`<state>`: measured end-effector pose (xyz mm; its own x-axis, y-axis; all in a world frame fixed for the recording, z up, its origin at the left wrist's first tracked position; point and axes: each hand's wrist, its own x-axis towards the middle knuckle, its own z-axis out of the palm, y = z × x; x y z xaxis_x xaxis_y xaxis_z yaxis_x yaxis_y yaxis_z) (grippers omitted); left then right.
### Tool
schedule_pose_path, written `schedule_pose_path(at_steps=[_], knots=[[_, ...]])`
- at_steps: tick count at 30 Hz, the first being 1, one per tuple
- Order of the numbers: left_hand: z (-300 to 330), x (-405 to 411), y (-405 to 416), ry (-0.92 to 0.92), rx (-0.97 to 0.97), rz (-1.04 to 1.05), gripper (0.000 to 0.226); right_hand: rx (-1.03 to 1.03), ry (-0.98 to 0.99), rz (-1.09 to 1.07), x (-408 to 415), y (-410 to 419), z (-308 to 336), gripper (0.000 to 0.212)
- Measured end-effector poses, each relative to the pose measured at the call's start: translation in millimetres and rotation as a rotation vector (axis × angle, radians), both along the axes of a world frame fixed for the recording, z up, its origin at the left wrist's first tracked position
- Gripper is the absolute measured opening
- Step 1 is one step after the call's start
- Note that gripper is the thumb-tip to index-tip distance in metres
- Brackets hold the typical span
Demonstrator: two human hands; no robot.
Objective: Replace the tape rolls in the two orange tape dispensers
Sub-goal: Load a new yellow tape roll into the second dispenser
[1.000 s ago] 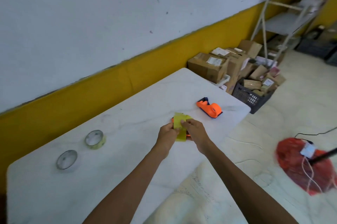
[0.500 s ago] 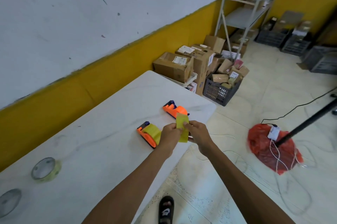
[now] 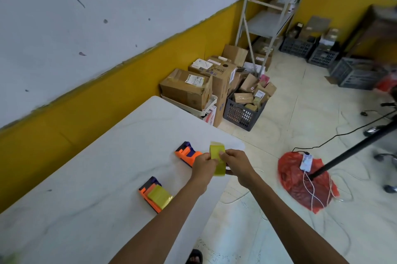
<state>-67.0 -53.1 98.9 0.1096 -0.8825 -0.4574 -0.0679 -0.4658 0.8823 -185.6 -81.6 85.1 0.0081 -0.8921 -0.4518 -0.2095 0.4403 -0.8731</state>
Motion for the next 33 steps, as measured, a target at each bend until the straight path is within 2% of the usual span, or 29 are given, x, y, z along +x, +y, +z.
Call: schedule_pose_path(at_steps=[12, 22, 33], knots=[[-28, -13, -67, -0.016, 0.041, 0.058, 0.020, 0.053, 0.027, 0.130, -16, -83, -21, 0.022], [-47, -51, -127, -0.025, 0.119, 0.347, 0.020, 0.126, -0.051, 0.448, -36, -183, -54, 0.029], [-53, -53, -128, -0.116, 0.147, 0.546, 0.009, 0.199, -0.042, 0.709, -27, -213, -66, 0.026]])
